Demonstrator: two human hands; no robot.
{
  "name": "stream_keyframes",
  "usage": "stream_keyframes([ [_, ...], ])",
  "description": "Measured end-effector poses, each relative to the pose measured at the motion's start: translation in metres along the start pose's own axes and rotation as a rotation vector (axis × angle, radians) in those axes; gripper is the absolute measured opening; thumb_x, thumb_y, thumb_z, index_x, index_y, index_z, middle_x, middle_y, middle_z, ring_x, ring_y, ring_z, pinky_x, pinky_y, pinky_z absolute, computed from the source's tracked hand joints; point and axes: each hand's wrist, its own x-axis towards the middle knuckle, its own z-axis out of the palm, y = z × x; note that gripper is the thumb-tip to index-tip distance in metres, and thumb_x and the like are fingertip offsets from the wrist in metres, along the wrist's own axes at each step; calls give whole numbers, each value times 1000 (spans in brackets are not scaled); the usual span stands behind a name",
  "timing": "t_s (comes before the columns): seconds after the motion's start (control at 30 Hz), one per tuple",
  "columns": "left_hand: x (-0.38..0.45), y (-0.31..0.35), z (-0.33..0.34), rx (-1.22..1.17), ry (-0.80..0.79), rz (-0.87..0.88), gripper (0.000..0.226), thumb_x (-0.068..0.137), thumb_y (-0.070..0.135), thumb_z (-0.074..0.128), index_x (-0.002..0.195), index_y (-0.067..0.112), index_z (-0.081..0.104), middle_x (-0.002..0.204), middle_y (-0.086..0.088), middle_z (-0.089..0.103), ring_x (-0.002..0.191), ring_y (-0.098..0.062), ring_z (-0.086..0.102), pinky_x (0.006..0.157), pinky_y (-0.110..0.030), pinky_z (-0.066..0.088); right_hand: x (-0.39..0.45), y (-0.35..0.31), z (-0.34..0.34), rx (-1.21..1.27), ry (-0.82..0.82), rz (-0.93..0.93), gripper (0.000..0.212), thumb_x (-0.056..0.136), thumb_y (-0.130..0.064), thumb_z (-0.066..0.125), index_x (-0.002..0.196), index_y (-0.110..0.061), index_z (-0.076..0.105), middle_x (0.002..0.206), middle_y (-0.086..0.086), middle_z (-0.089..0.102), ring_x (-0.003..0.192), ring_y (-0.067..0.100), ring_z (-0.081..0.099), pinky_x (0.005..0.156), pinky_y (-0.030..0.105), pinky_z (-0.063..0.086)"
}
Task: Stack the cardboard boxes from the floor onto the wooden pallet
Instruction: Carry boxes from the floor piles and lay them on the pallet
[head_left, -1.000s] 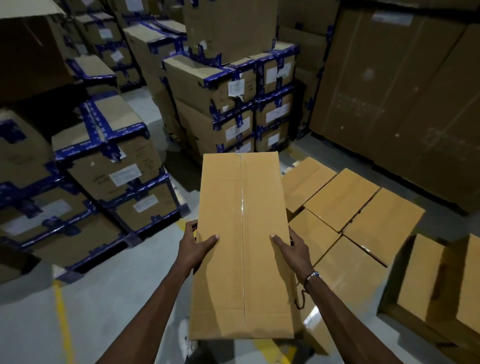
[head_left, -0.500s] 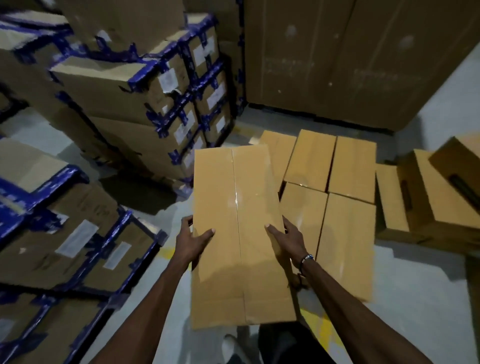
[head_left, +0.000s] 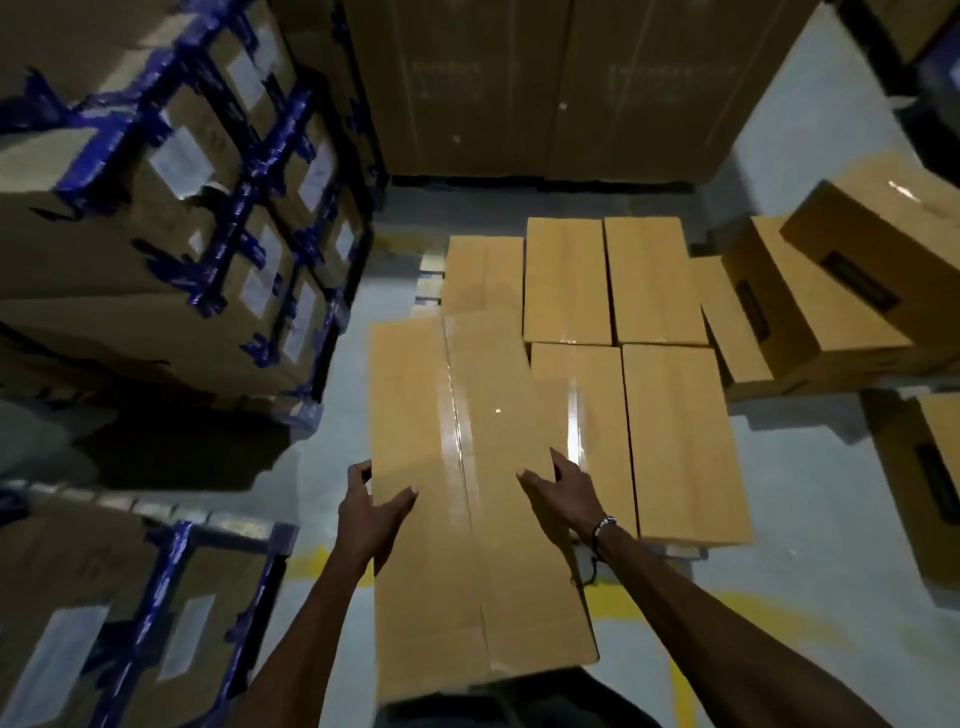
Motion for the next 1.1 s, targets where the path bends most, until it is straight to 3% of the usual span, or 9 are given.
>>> stream_keyframes([
  [0.13, 53, -22, 17, 31, -50, -9, 68, 86, 31, 86, 139, 22, 44, 119, 2, 59, 101, -24, 60, 85, -37, 51, 43, 20, 23, -10, 25, 53, 47, 97, -35, 70, 138, -17, 58, 106, -17, 62, 88, -5, 56, 66, 2, 39],
  [0.3, 130, -68, 47, 60, -122, -40, 68, 83, 31, 88, 136, 23, 46, 116, -1, 65, 97, -24, 66, 87, -42, 58, 98, 70, 64, 18, 69, 121, 55, 95, -41, 70, 144, -20, 55, 131, -4, 67, 111, 13, 60, 92, 26, 45],
  [0.53, 221, -135, 83, 90, -224, -54, 68, 86, 26, 86, 140, 20, 45, 117, -1, 63, 98, -23, 66, 84, -37, 56, 160, 143, 126, 38, 128, 189, 51, 95, -41, 70, 140, -21, 57, 122, -11, 67, 105, 9, 62, 91, 25, 46],
  [0.67, 263, -165, 102, 100, -254, -54, 68, 86, 26, 85, 141, 20, 45, 120, 0, 64, 101, -25, 67, 84, -36, 54, 195, 172, 149, 25, 145, 204, 56, 95, -44, 70, 143, -19, 55, 130, -3, 68, 111, 15, 64, 99, 33, 50],
  [0.8, 293, -188, 121, 95, -269, -47, 66, 87, 23, 84, 140, 18, 45, 122, -1, 63, 99, -19, 64, 80, -31, 52, 225, 195, 161, 37, 154, 214, 54, 95, -41, 70, 143, -21, 55, 130, -3, 68, 106, 11, 62, 94, 26, 47],
  [0.97, 318, -204, 141, 65, -276, -65, 65, 89, 18, 82, 141, 16, 43, 119, 0, 59, 99, -18, 62, 78, -27, 48, 255, 208, 172, 35, 160, 228, 52, 97, -36, 69, 142, -15, 54, 131, 3, 68, 113, 17, 63, 94, 24, 45],
  [1.1, 336, -210, 155, 63, -271, -53, 63, 90, 19, 81, 140, 19, 43, 118, 1, 59, 87, -1, 57, 66, -18, 44, 278, 212, 174, -79, 193, 214, 50, 97, -36, 69, 136, -8, 56, 123, 4, 70, 109, 23, 66, 85, 20, 42],
])
